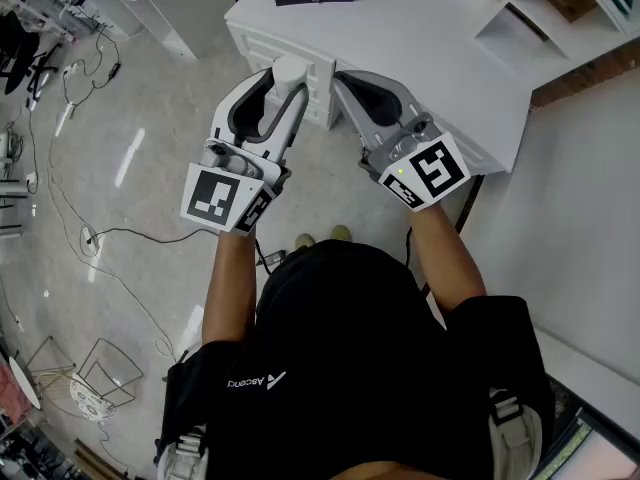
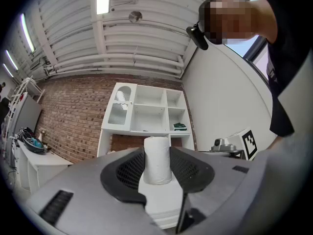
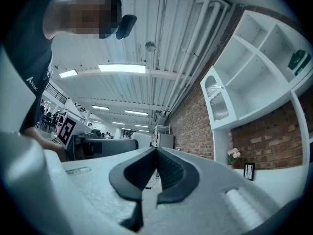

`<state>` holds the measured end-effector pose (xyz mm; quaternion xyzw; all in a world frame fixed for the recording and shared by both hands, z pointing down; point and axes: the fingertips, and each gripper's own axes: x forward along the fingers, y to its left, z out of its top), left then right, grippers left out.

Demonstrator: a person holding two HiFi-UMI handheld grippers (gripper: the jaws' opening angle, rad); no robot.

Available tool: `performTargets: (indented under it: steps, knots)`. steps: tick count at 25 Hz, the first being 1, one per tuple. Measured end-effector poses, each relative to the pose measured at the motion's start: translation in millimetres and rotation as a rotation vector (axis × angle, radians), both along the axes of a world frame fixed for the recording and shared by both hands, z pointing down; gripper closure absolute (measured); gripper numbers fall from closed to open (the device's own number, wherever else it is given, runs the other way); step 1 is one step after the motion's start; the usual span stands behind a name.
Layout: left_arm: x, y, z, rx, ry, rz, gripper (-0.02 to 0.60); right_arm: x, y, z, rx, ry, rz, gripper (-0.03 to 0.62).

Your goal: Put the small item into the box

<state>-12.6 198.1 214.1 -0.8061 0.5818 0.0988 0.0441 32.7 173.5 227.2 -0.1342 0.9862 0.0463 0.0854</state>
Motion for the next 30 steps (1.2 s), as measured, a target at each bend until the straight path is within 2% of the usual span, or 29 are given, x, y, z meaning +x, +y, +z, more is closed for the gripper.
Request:
performTargets:
  steps: [8, 16, 24, 30]
  knots:
    - [-22, 5, 1, 0.001, 0.003, 0.025, 0.422, -23, 8, 0, 0.005, 0.009, 0.023, 0.594]
    - [-59, -7, 6, 0.016, 0.001, 0.068, 0.422, -49, -3, 7, 0.015, 0.027, 0.078, 0.594]
    - [-91, -32, 14, 0.006, -0.002, 0.082, 0.422, -72, -36, 15, 0.012, 0.025, 0.117, 0.594]
    - [-114, -82, 43, -0.022, -0.031, 0.093, 0.422, -94, -86, 43, 0.026, 0.033, 0.129, 0.594]
